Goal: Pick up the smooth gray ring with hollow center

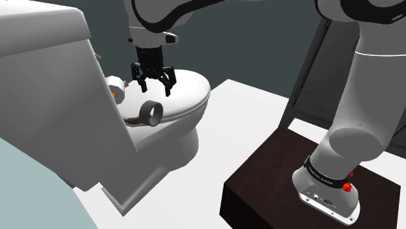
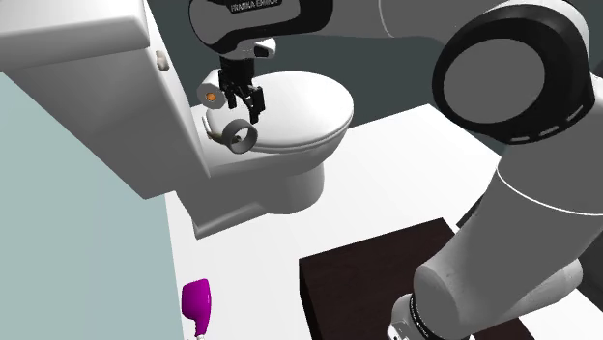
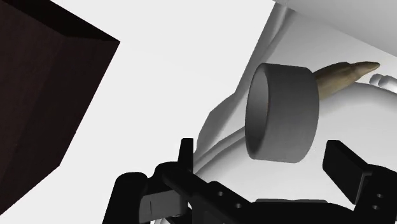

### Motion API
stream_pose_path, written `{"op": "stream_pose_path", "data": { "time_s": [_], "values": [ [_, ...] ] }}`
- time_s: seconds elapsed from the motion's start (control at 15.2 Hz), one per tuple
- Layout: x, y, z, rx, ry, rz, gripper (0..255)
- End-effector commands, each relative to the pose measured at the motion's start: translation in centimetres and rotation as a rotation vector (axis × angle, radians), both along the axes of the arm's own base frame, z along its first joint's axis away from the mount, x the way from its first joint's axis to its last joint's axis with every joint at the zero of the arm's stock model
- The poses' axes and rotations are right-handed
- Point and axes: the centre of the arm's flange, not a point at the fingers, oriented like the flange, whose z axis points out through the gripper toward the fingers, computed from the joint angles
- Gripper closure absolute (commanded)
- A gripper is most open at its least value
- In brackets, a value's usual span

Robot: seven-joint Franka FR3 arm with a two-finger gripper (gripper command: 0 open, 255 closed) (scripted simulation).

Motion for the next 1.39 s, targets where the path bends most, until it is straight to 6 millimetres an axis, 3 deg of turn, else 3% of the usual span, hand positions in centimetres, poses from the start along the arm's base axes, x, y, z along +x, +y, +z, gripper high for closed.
{"op": "stream_pose_path", "data": {
  "time_s": [0.0, 0.13, 0.59, 0.73, 0.79, 1.32],
  "values": [
    [2.3, 1.2, -1.3, -0.002, 0.006, -0.055, 0],
    [3.7, 1.8, -1.9, -0.003, 0.01, -0.086, 0],
    [3.7, 1.8, -5.9, -0.003, 0.01, -0.086, 0],
    [3.7, 1.8, -5.9, -0.003, 0.01, -0.086, 0],
    [3.7, 1.8, -5.8, -0.003, 0.01, -0.086, 255],
    [3.7, 1.8, -5.8, -0.003, 0.01, -0.086, 255]
  ]
}}
